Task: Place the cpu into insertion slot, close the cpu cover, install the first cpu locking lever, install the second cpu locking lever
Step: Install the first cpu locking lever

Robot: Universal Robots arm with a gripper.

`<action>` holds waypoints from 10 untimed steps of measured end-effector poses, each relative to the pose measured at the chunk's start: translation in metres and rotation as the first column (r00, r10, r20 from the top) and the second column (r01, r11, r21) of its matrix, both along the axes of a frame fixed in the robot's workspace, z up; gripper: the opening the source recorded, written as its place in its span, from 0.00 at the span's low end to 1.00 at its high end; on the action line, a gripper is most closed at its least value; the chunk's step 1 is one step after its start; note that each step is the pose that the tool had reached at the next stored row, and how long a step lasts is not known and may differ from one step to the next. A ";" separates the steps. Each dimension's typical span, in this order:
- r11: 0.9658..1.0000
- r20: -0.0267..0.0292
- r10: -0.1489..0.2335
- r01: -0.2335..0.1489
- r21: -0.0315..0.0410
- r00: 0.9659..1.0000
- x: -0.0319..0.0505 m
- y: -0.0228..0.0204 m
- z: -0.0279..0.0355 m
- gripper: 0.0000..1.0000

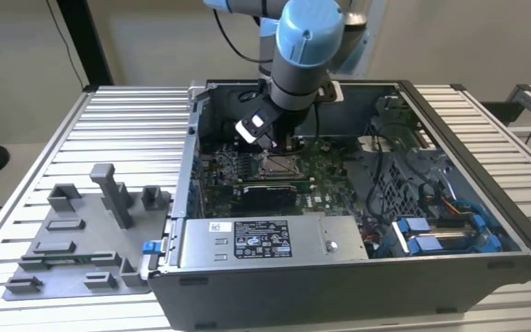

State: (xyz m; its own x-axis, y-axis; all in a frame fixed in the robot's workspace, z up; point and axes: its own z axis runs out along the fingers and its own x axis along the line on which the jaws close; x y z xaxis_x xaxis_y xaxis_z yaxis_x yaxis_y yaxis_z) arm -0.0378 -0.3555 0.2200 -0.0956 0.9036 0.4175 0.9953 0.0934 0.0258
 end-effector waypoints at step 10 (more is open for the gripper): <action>1.000 0.001 -0.001 0.001 0.000 1.000 -0.0275 0.0023 0.0075 0.00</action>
